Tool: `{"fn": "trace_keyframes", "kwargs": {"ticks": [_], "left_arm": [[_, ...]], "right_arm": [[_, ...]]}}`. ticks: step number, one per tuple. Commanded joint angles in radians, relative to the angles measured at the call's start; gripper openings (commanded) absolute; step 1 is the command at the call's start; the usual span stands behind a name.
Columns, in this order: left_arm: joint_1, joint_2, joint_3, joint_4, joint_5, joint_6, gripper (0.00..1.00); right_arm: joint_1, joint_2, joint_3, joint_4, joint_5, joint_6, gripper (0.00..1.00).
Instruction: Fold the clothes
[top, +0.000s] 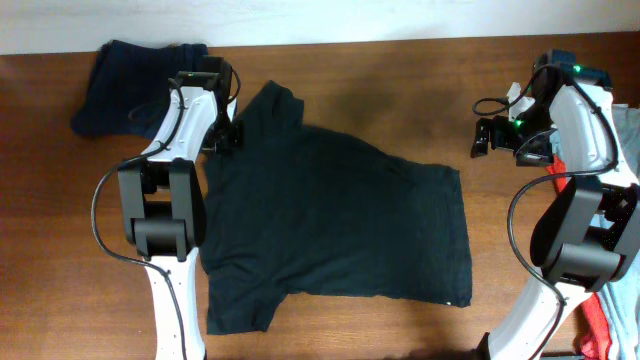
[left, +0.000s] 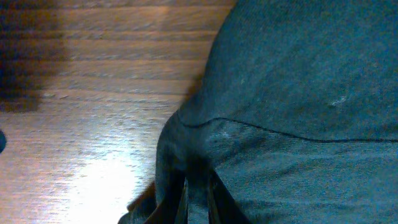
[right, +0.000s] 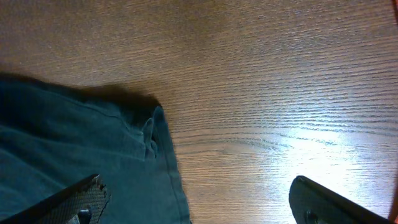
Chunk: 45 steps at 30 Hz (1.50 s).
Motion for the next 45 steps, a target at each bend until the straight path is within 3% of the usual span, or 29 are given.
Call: {"fn": "trace_keyframes", "kwargs": {"ticks": [1, 10, 16, 18, 20, 21, 33, 38, 45], "left_arm": [[0.007, -0.002, -0.029, -0.009, -0.018, -0.014, 0.12], [0.007, -0.082, 0.142, -0.028, 0.178, -0.014, 0.11], [0.008, -0.214, 0.186, -0.01, 0.177, -0.013, 0.24], [0.008, -0.233, 0.186, -0.005, 0.177, -0.013, 0.49], [0.008, -0.236, 0.186, -0.005, 0.177, -0.013, 0.64], [0.008, -0.236, 0.186, -0.006, 0.177, -0.013, 0.99], [0.008, -0.236, 0.186, -0.006, 0.177, -0.013, 0.99], [0.008, -0.236, 0.186, -0.006, 0.177, -0.013, 0.99], [0.008, -0.236, 0.186, -0.006, 0.177, -0.013, 0.99]], "right_arm": [[0.002, -0.024, 0.016, 0.0, -0.005, 0.0, 0.98], [0.002, -0.024, 0.016, 0.0, -0.005, 0.0, 0.99], [0.002, -0.024, 0.016, -0.001, -0.005, 0.0, 0.99], [0.002, -0.024, 0.016, -0.001, -0.005, 0.0, 0.98], [0.002, -0.024, 0.016, 0.0, -0.005, 0.0, 0.98], [0.002, -0.024, 0.016, 0.0, -0.005, 0.0, 0.99], [0.003, -0.024, 0.016, -0.042, -0.094, -0.001, 0.99], [0.008, -0.025, 0.039, -0.122, -0.198, -0.108, 0.98], [0.106, -0.024, 0.038, -0.203, -0.207, -0.168, 0.76]]}}
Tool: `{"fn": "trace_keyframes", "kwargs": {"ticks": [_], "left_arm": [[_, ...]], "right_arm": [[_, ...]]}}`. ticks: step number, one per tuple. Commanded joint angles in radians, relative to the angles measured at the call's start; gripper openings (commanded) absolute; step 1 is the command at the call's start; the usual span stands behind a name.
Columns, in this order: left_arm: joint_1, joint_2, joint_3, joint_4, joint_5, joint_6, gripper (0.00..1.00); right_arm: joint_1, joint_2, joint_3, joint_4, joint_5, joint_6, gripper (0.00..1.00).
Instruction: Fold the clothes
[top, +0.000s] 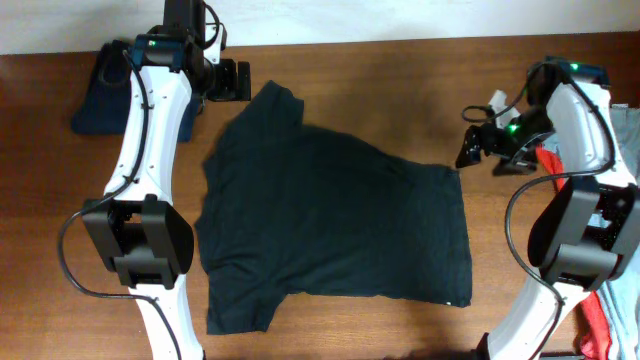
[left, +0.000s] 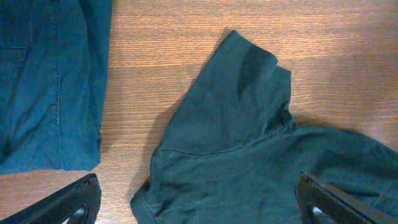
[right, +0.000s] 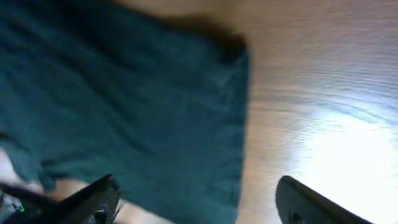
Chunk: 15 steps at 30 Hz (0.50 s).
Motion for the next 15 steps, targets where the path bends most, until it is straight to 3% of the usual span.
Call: {"fn": "trace_keyframes", "kwargs": {"ticks": [1, 5, 6, 11, 15], "left_arm": [[0.006, 0.0, 0.002, -0.002, 0.011, 0.001, 0.99], [0.006, 0.0, 0.002, -0.002, 0.011, 0.001, 0.99], [0.006, 0.0, 0.002, -0.002, 0.011, 0.001, 0.99], [0.006, 0.0, 0.002, -0.002, 0.011, 0.001, 0.99], [0.006, 0.0, 0.002, -0.002, 0.011, 0.001, 0.99]], "right_arm": [[0.083, -0.024, 0.023, -0.011, 0.012, -0.044, 0.67], [0.149, -0.024, 0.021, -0.015, 0.064, -0.028, 0.14], [0.155, -0.024, 0.021, -0.017, 0.064, -0.01, 0.04], [0.191, -0.024, -0.036, -0.01, 0.064, 0.056, 0.04], [0.204, -0.024, -0.165, 0.123, 0.06, 0.104, 0.04]]}}
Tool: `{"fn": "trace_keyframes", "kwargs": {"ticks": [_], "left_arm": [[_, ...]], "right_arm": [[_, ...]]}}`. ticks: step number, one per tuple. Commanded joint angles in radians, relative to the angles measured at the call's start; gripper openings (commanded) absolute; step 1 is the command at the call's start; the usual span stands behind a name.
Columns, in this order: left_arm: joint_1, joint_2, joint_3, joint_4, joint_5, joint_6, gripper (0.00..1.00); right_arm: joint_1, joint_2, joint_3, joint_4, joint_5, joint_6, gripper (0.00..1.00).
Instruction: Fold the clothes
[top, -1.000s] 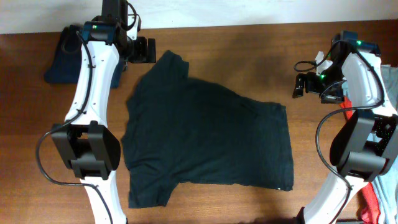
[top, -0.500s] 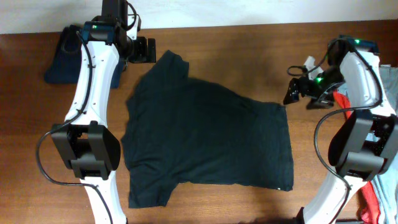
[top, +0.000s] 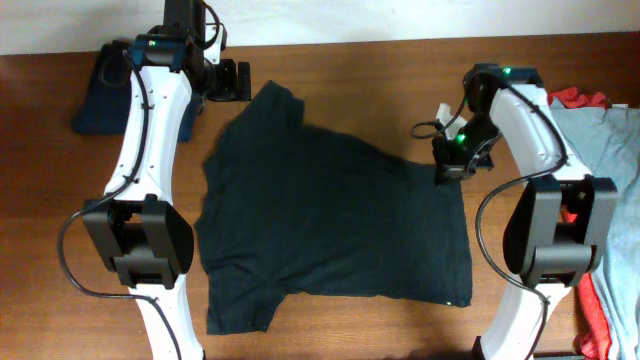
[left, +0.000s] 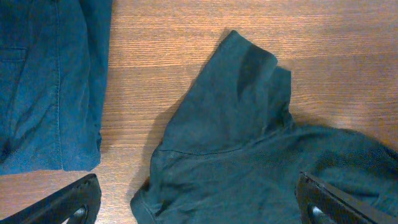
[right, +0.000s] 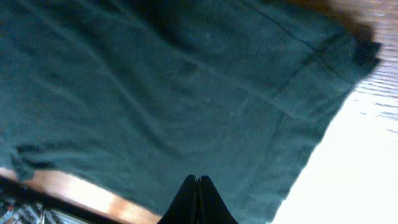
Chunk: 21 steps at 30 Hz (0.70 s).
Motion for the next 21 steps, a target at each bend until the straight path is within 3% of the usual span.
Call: {"fn": "trace_keyframes", "kwargs": {"ticks": [1, 8, 21], "left_arm": [[0.006, 0.0, 0.002, -0.002, 0.01, 0.001, 0.99], [0.005, 0.0, 0.002, -0.002, 0.01, 0.001, 0.99], [0.005, 0.0, 0.002, -0.002, 0.01, 0.001, 1.0]], "right_arm": [[0.012, -0.015, -0.079, 0.07, 0.006, 0.04, 0.04], [0.012, -0.014, -0.253, 0.33, 0.002, 0.087, 0.04], [0.012, -0.013, -0.322, 0.551, 0.03, 0.087, 0.04]]}}
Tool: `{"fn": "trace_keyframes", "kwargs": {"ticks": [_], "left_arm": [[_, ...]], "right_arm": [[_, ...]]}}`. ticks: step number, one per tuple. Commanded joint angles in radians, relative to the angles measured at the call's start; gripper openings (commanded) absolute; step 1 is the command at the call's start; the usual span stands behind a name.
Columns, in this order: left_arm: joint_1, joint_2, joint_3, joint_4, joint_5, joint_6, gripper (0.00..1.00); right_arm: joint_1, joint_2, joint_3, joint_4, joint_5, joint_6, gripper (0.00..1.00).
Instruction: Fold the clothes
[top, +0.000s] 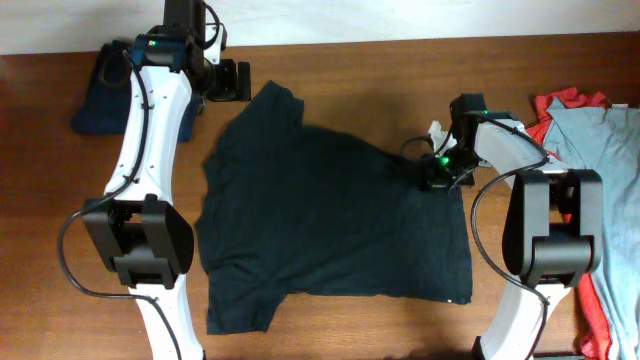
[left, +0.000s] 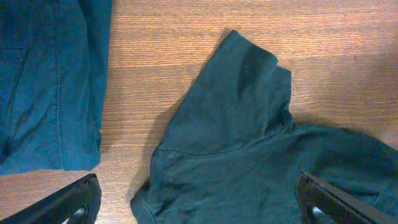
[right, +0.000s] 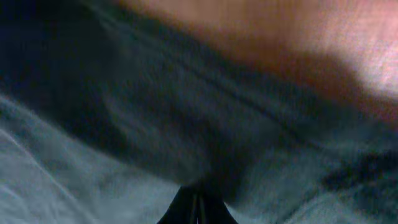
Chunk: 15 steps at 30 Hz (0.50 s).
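A dark T-shirt (top: 330, 225) lies spread flat on the wooden table (top: 380, 80), one sleeve (left: 239, 87) pointing to the far edge. My left gripper (top: 243, 82) hovers open beside that sleeve, its fingers (left: 78, 200) wide apart above the cloth. My right gripper (top: 427, 177) is shut and low at the shirt's upper right edge. In the right wrist view its closed tips (right: 196, 206) press into dark, blurred fabric. Whether any cloth is pinched between them cannot be told.
A folded dark blue garment (top: 105, 85) lies at the far left corner, also in the left wrist view (left: 43, 81). A pile of red and grey-blue clothes (top: 590, 115) sits at the right edge. Table edge runs along the back.
My right gripper, still shut, has moved a little left and down from above the shirt's right corner onto the fabric. The left gripper and the shirt's outline are unchanged.
At first my left gripper was shut on the shirt near its left shoulder and the right was open over bare table past the right corner. Then the left was open and raised by the sleeve. The right came over the corner, shut, and now rests on the cloth.
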Motion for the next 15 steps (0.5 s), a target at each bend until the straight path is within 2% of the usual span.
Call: {"fn": "trace_keyframes", "kwargs": {"ticks": [1, 11, 15], "left_arm": [[0.005, 0.0, 0.002, -0.002, 0.01, 0.001, 0.99], [0.005, 0.0, 0.002, -0.002, 0.01, 0.001, 0.99], [0.005, 0.0, 0.002, -0.002, 0.011, 0.001, 1.0]], "right_arm": [[0.006, -0.01, -0.011, 0.055, 0.043, 0.008, 0.04], [0.005, -0.01, -0.011, 0.19, 0.067, 0.008, 0.09], [0.005, -0.011, 0.019, 0.174, 0.067, 0.008, 0.09]]}}
